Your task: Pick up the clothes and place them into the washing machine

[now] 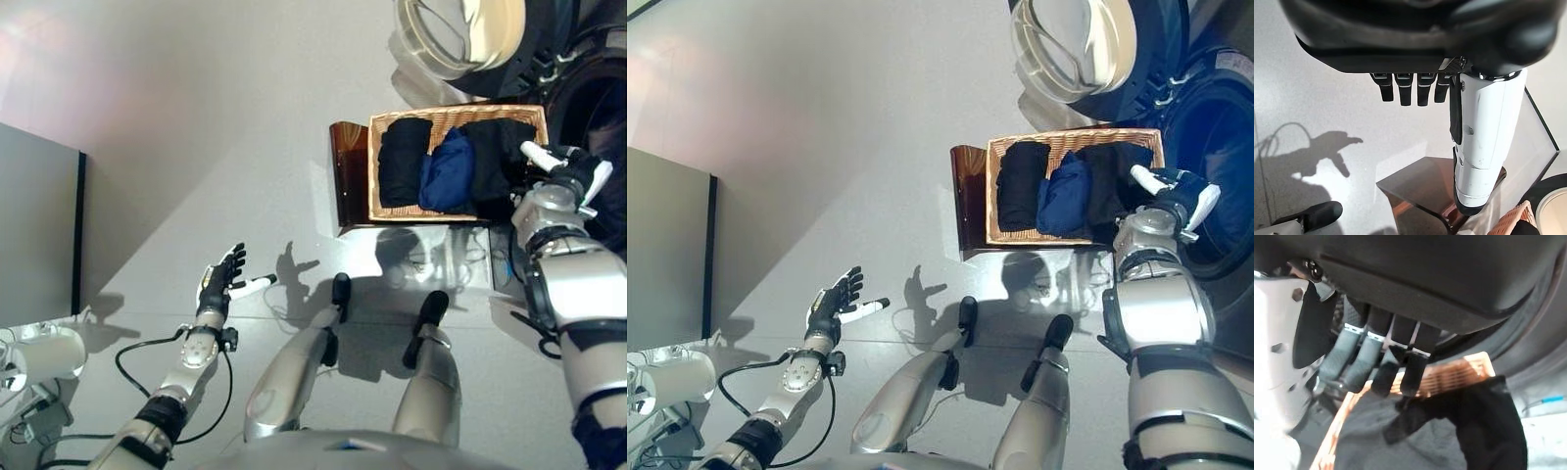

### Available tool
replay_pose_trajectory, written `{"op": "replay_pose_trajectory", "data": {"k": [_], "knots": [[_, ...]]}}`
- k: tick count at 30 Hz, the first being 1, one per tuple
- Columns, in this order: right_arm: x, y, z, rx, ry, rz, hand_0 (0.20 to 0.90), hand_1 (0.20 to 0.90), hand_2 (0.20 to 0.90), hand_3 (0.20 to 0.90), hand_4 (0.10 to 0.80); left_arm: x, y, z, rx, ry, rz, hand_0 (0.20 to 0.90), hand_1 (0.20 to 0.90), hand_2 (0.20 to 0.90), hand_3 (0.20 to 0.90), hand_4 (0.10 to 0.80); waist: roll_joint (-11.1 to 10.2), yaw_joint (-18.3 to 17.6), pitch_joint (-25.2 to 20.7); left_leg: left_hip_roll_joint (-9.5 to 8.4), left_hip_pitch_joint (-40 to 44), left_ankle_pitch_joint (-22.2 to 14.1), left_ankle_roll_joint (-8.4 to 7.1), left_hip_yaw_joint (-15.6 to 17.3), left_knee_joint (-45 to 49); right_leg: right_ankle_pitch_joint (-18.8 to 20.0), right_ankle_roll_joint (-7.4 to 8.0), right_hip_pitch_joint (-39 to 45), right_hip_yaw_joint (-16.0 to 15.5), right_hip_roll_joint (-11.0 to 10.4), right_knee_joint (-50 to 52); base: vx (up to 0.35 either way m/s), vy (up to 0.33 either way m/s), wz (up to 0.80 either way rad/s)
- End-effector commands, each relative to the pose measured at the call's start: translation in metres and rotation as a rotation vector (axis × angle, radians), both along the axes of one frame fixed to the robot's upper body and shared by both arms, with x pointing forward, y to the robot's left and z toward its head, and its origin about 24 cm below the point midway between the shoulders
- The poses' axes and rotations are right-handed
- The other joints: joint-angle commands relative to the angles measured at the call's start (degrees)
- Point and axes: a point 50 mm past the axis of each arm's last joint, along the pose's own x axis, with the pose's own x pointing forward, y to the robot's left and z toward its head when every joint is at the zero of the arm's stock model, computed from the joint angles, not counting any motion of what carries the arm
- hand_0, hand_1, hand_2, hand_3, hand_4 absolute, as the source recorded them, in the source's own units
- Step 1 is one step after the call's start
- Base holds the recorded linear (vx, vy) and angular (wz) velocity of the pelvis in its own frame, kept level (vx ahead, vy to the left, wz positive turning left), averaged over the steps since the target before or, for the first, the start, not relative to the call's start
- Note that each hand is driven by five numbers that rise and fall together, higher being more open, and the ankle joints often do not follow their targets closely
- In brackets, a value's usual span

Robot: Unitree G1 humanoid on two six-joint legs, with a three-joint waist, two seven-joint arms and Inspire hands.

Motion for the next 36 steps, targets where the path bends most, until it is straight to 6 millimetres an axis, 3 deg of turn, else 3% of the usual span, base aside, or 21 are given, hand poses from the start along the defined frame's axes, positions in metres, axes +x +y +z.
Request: {"op": "replay_pose_trajectory", "data": {"k": [1, 6, 7, 8, 11, 12, 13, 15, 16, 17, 19, 21, 22, 23, 25, 27, 30, 32, 34, 35, 36], "knots": [[0.004, 0.001, 0.021, -0.159, -0.059, 0.023, 0.900, 0.900, 0.900, 0.900, 0.800, 0.002, 0.016, 0.006, 0.036, -0.046, 0.040, 0.900, 0.900, 0.900, 0.900, 0.800, -0.50, 0.16, -0.76, 0.95, -2.78, -2.96, -5.10, 1.15, 3.25, -0.72, -0.29, 4.75, -0.09, 0.18, -3.89, 0.068, -0.029, 0.03], [-0.005, 0.029, -0.054, -0.047, 0.049, 0.123, 0.900, 0.900, 0.900, 0.900, 0.800, 0.002, 0.015, -0.003, 0.049, -0.005, 0.065, 0.900, 0.900, 0.900, 0.900, 0.800, -3.69, -0.99, -1.74, 1.25, 0.30, -3.76, -5.04, 0.78, 3.09, -0.15, 0.20, 8.96, -0.53, 0.18, -5.53, 0.088, -0.020, 0.06], [-0.006, 0.030, -0.055, -0.046, 0.049, 0.123, 0.900, 0.900, 0.900, 0.900, 0.800, 0.001, 0.016, -0.003, 0.050, -0.005, 0.065, 0.900, 0.900, 0.900, 0.900, 0.800, -3.71, -1.00, -1.72, 1.24, 0.39, -3.75, -5.04, 0.76, 3.05, -0.14, 0.21, 9.07, -0.56, 0.17, -5.59, 0.105, -0.018, -0.04], [-0.018, 0.046, -0.093, 0.013, 0.115, 0.173, 0.900, 0.900, 0.900, 0.900, 0.800, -0.003, 0.015, -0.014, 0.080, 0.052, 0.063, 0.900, 0.900, 0.900, 0.900, 0.800, -5.11, -1.67, -2.48, 1.21, 2.15, -3.95, -5.10, 0.81, 2.43, 0.33, 0.58, 11.38, -0.78, 0.18, -7.04, 0.111, -0.007, -0.03], [-0.049, 0.064, -0.150, 0.113, 0.227, 0.204, 0.900, 0.900, 0.900, 0.900, 0.800, -0.014, 0.017, -0.031, 0.130, 0.144, 0.068, 0.900, 0.900, 0.900, 0.900, 0.800, -7.00, -2.69, -3.67, 1.14, 5.09, -4.37, -5.13, 0.93, 1.35, 1.27, 1.28, 15.05, -1.50, 0.33, -9.95, 0.110, -0.002, -0.04], [-0.049, 0.064, -0.150, 0.113, 0.227, 0.204, 0.900, 0.900, 0.900, 0.900, 0.800, -0.014, 0.017, -0.031, 0.130, 0.144, 0.068, 0.900, 0.900, 0.900, 0.900, 0.800, -7.00, -2.69, -3.65, 1.14, 5.11, -4.37, -5.13, 0.93, 1.34, 1.27, 1.28, 15.08, -1.51, 0.33, -9.97, 0.128, 0.019, -0.11], [-0.085, 0.073, -0.191, 0.167, 0.347, 0.225, 0.900, 0.900, 0.900, 0.900, 0.800, -0.026, 0.024, -0.045, 0.182, 0.237, 0.091, 0.900, 0.900, 0.900, 0.900, 0.800, -8.64, -3.99, -4.65, 1.15, 7.68, -4.62, -5.11, 1.39, 0.18, 2.26, 1.89, 17.59, -1.43, 0.39, -11.81, 0.117, 0.016, -0.17], [-0.114, 0.081, -0.218, 0.209, 0.438, 0.237, 0.900, 0.900, 0.900, 0.900, 0.800, -0.037, 0.028, -0.055, 0.209, 0.309, 0.112, 0.900, 0.900, 0.900, 0.900, 0.800, -9.70, -4.89, -5.72, 1.12, 9.65, -4.83, -5.10, 1.78, -0.58, 2.90, 2.31, 19.42, -1.64, 0.39, -13.24, 0.105, 0.026, -0.02], [-0.114, 0.081, -0.219, 0.209, 0.438, 0.237, 0.900, 0.900, 0.900, 0.900, 0.800, -0.037, 0.028, -0.055, 0.210, 0.309, 0.111, 0.900, 0.900, 0.900, 0.900, 0.800, -9.70, -4.90, -5.67, 1.12, 9.76, -4.82, -5.10, 1.77, -0.64, 2.92, 2.31, 19.53, -1.66, 0.40, -13.30, 0.106, 0.047, 0.03], [-0.148, 0.083, -0.243, 0.219, 0.560, 0.249, 0.900, 0.900, 0.900, 0.900, 0.800, -0.051, 0.032, -0.065, 0.238, 0.377, 0.127, 0.900, 0.900, 0.900, 0.900, 0.800, -10.59, -5.76, -7.04, 1.08, 12.10, -5.50, -4.79, 2.12, -1.42, 3.18, 2.70, 21.09, -1.41, 0.33, -13.82, 0.105, 0.062, -0.17], [-0.187, 0.084, -0.264, 0.242, 0.682, 0.252, 0.900, 0.900, 0.900, 0.900, 0.800, -0.067, 0.041, -0.073, 0.261, 0.450, 0.150, 0.900, 0.900, 0.900, 0.900, 0.800, -11.36, -6.92, -8.23, 0.99, 14.41, -6.31, -4.27, 2.67, -1.81, 3.10, 2.93, 22.35, -0.86, 0.35, -13.16, 0.124, 0.084, -0.18], [-0.218, 0.084, -0.277, 0.268, 0.770, 0.240, 0.900, 0.900, 0.900, 0.900, 0.800, -0.078, 0.043, -0.078, 0.278, 0.500, 0.137, 0.900, 0.900, 0.900, 0.900, 0.800, -11.86, -7.86, -8.97, 0.79, 16.45, -7.50, -3.73, 3.03, -1.31, 2.34, 2.94, 23.39, -0.26, 0.51, -11.64, 0.092, 0.059, -0.17], [-0.218, 0.084, -0.277, 0.268, 0.770, 0.240, 0.900, 0.900, 0.900, 0.900, 0.800, -0.078, 0.043, -0.078, 0.278, 0.499, 0.137, 0.900, 0.900, 0.900, 0.900, 0.800, -11.89, -7.87, -9.12, 0.77, 16.24, -7.35, -3.71, 3.04, -1.35, 2.49, 2.93, 23.21, -0.26, 0.50, -11.74, 0.120, 0.088, -0.40], [-0.252, 0.084, -0.288, 0.316, 0.848, 0.209, 0.900, 0.900, 0.900, 0.900, 0.800, -0.088, 0.048, -0.081, 0.277, 0.542, 0.153, 0.900, 0.900, 0.900, 0.900, 0.800, -12.00, -8.91, -9.44, 0.84, 19.04, -8.91, -2.63, 3.27, -0.62, 0.86, 2.86, 23.46, 0.75, 0.73, -6.42, 0.083, 0.064, -0.43], [-0.268, 0.082, -0.291, 0.337, 0.876, 0.177, 0.900, 0.900, 0.900, 0.900, 0.800, -0.091, 0.049, -0.082, 0.278, 0.548, 0.149, 0.900, 0.900, 0.900, 0.900, 0.800, -11.83, -9.42, -9.39, 0.95, 20.37, -9.36, -1.79, 3.55, -0.35, 1.35, 2.90, 22.65, 1.67, 0.84, -1.43, 0.091, 0.100, -0.22], [-0.296, 0.086, -0.297, 0.396, 0.918, 0.153, 0.900, 0.900, 0.900, 0.900, 0.800, -0.096, 0.054, -0.083, 0.288, 0.565, 0.146, 0.900, 0.900, 0.900, 0.900, 0.800, -11.34, -11.90, -7.82, 1.78, 24.06, -10.07, -1.01, 3.06, 0.16, 0.95, 2.21, 19.87, 6.49, 5.12, 8.16, 0.089, 0.059, -0.08], [-0.307, 0.086, -0.299, 0.405, 0.947, 0.150, 0.900, 0.900, 0.900, 0.900, 0.800, -0.099, 0.056, -0.083, 0.277, 0.575, 0.171, 0.900, 0.900, 0.900, 0.900, 0.800, -11.38, -12.68, -8.36, 2.11, 25.55, -10.22, -1.74, 2.53, -0.70, -0.30, 1.74, 19.13, 7.93, 5.96, 1.94, 0.098, -0.088, -0.09], [-0.313, 0.086, -0.300, 0.407, 0.968, 0.154, 0.900, 0.900, 0.900, 0.900, 0.800, -0.100, 0.057, -0.083, 0.264, 0.571, 0.197, 0.900, 0.900, 0.900, 0.900, 0.800, -12.11, -13.45, -9.71, 2.43, 26.89, -10.64, -2.86, 1.73, -2.07, 1.74, 2.25, 18.01, 8.58, 3.58, -7.39, 0.184, -0.182, 0.06], [-0.314, 0.090, -0.301, 0.403, 0.987, 0.194, 0.900, 0.900, 0.900, 0.900, 0.800, -0.099, 0.058, -0.083, 0.256, 0.570, 0.211, 0.900, 0.900, 0.900, 0.900, 0.800, -13.33, -14.22, -10.76, 3.35, 28.63, -11.48, -4.10, 0.76, -2.64, 4.63, 3.16, 19.29, 9.41, 2.38, -13.45, 0.246, -0.290, 0.28], [-0.316, 0.096, -0.303, 0.406, 1.006, 0.222, 0.900, 0.900, 0.900, 0.900, 0.800, -0.098, 0.058, -0.083, 0.255, 0.570, 0.215, 0.900, 0.900, 0.900, 0.900, 0.800, -14.73, -14.21, -12.34, 4.54, 29.45, -11.72, -4.97, 0.20, -2.97, 4.19, 3.13, 21.20, 12.25, 3.51, -13.85, 0.254, -0.340, 0.44], [-0.318, 0.098, -0.304, 0.412, 1.011, 0.231, 0.900, 0.900, 0.900, 0.900, 0.800, -0.099, 0.057, -0.084, 0.244, 0.574, 0.230, 0.900, 0.900, 0.900, 0.900, 0.800, -15.05, -13.64, -13.08, 5.80, 29.98, -11.67, -5.44, 0.26, -3.08, 3.16, 3.14, 21.43, 11.03, 3.81, -12.53, 0.178, -0.244, 0.56]]}}
